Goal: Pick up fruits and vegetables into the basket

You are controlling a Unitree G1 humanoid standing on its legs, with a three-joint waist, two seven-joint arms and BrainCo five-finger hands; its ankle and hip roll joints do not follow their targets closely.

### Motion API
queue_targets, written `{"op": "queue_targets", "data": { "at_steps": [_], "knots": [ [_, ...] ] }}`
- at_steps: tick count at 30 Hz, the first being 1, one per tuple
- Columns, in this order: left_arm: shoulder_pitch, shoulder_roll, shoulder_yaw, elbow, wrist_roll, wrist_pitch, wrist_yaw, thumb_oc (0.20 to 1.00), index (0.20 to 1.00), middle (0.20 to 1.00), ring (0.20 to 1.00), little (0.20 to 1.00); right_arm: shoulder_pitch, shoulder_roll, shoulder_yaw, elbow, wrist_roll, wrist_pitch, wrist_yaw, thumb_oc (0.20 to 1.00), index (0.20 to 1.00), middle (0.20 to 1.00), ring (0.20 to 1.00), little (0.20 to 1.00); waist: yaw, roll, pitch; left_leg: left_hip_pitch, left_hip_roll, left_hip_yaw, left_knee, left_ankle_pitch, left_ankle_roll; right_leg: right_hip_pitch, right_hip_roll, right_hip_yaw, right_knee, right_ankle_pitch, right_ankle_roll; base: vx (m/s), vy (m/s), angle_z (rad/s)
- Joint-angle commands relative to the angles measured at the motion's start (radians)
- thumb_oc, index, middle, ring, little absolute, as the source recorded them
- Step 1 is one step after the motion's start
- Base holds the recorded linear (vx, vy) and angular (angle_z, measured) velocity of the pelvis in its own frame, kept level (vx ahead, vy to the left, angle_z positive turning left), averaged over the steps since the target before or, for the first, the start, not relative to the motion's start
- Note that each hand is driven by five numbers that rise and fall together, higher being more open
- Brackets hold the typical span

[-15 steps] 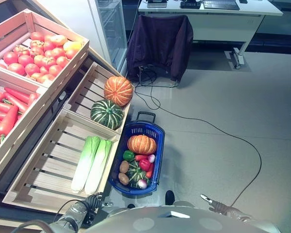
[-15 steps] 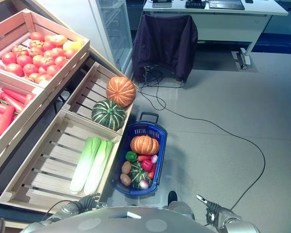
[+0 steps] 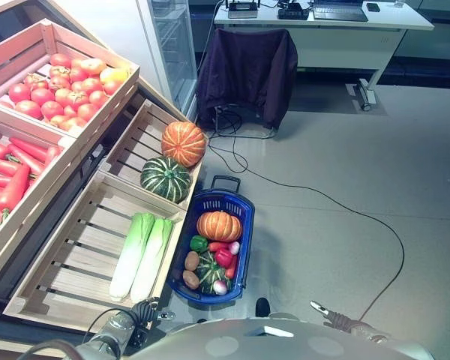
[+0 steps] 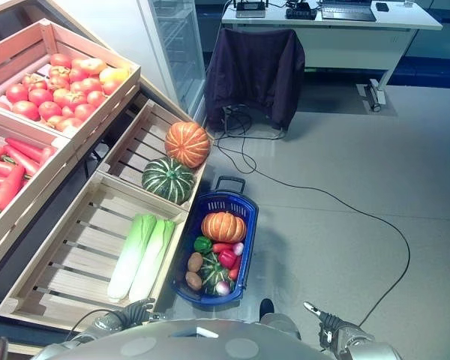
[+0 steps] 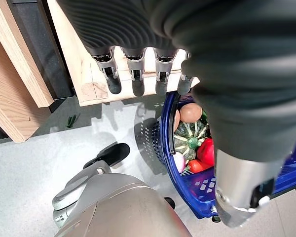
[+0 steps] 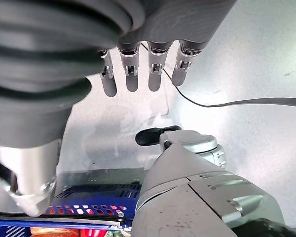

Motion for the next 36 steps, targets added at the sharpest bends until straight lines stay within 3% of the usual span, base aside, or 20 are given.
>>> {"op": "queue_targets", "data": {
  "at_steps": [1,18,27,36],
  "knots": [
    [-0.064,-0.006,0.025,0.063,-0.011,0.003,-0.008,1.000,1.000,1.000,1.000,1.000,-0.065,-0.016,-0.008,0.067,-0.020,-0.008,-0.004,1.000,1.000,1.000,1.000,1.000,0.005,-0.002,0.037,-0.021,0.000,-0.027,0.007,-0.089,-0.017,0.099,-0.022,-0.018,0.033,-0.163,0.082,0.00,0.000,0.00],
    [-0.046,-0.006,0.008,0.040,-0.040,0.010,0.004,1.000,1.000,1.000,1.000,1.000,-0.073,-0.031,0.000,0.063,-0.023,0.010,0.001,1.000,1.000,1.000,1.000,1.000,0.014,0.010,0.078,-0.092,-0.001,-0.042,0.007,-0.061,-0.024,0.049,-0.021,-0.014,0.012,-0.135,0.084,-0.01,0.002,0.01],
    [-0.067,-0.015,0.005,0.030,-0.093,-0.006,0.021,1.000,1.000,1.000,1.000,1.000,-0.106,-0.029,0.019,0.040,0.020,0.005,-0.030,1.000,1.000,1.000,1.000,1.000,0.007,0.027,0.186,-0.220,-0.021,-0.066,0.007,-0.011,-0.017,-0.077,-0.012,0.009,0.011,-0.098,0.074,-0.09,0.014,0.02],
    [-0.156,-0.008,0.008,0.001,-0.224,-0.073,0.006,1.000,1.000,1.000,1.000,1.000,-0.186,-0.039,0.064,-0.026,0.093,-0.013,-0.038,1.000,1.000,1.000,1.000,1.000,0.004,0.028,0.323,-0.351,-0.033,-0.062,0.007,0.036,-0.014,-0.210,0.001,0.010,0.011,-0.060,0.061,-0.12,-0.004,-0.01]
  ]
}}
